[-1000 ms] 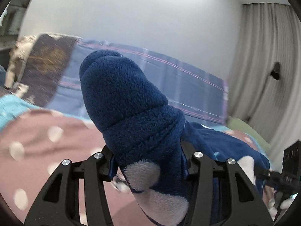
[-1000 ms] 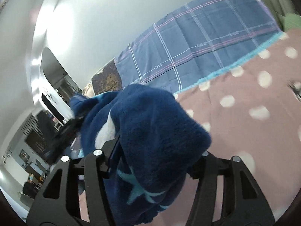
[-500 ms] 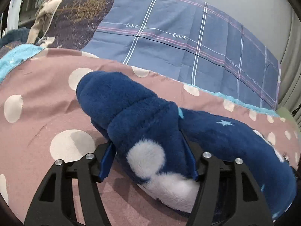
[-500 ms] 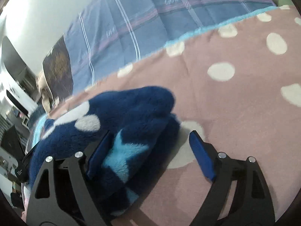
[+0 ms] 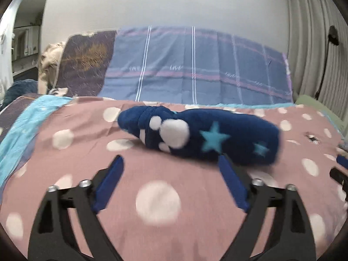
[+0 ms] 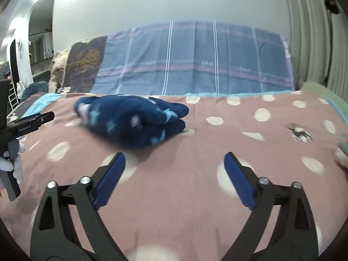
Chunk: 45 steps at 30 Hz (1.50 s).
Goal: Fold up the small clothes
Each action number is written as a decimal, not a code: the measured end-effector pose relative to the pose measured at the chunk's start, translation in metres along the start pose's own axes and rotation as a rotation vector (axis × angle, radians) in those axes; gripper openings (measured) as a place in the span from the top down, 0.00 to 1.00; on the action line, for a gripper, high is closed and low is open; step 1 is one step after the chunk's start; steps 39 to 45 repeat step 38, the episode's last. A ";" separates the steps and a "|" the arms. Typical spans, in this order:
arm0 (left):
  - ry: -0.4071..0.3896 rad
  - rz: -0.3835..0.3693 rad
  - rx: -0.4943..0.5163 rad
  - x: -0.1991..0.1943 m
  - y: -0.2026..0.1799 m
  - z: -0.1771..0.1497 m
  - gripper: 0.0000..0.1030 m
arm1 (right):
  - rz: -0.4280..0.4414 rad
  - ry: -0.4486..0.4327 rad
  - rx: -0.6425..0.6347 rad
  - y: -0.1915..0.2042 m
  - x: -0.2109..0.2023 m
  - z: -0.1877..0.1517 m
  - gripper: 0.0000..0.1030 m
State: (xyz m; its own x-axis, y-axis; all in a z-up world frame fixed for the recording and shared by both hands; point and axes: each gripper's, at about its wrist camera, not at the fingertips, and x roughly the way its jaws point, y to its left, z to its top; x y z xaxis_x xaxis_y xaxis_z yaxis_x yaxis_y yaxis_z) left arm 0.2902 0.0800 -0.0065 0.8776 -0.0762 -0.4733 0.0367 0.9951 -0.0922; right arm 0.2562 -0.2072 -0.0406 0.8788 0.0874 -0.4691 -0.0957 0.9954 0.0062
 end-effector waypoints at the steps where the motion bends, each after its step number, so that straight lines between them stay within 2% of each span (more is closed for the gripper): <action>1: -0.020 -0.012 -0.012 -0.021 -0.005 -0.006 0.02 | -0.002 -0.016 0.005 0.003 -0.023 -0.008 0.03; 5: -0.104 -0.060 -0.007 -0.111 -0.038 -0.034 0.01 | -0.033 -0.149 0.074 0.014 -0.123 -0.038 0.02; 8: -0.086 -0.020 0.070 -0.165 -0.068 -0.053 0.01 | -0.033 -0.116 0.122 0.016 -0.165 -0.051 0.02; 10: -0.088 -0.020 0.106 -0.189 -0.083 -0.066 0.01 | -0.025 -0.082 0.156 0.016 -0.186 -0.061 0.02; 14: -0.092 -0.033 0.119 -0.233 -0.100 -0.087 0.01 | -0.042 -0.055 0.176 0.018 -0.222 -0.084 0.02; 17: -0.106 -0.008 0.139 -0.261 -0.109 -0.099 0.01 | -0.066 -0.051 0.184 0.017 -0.242 -0.095 0.02; 24: -0.090 -0.024 0.121 -0.283 -0.109 -0.113 0.01 | -0.078 -0.033 0.204 0.016 -0.258 -0.100 0.02; 35: -0.064 -0.026 0.123 -0.279 -0.106 -0.127 0.01 | -0.090 -0.052 0.117 0.036 -0.263 -0.097 0.02; 45: -0.063 -0.017 0.129 -0.277 -0.105 -0.129 0.01 | -0.095 -0.053 0.114 0.038 -0.262 -0.098 0.02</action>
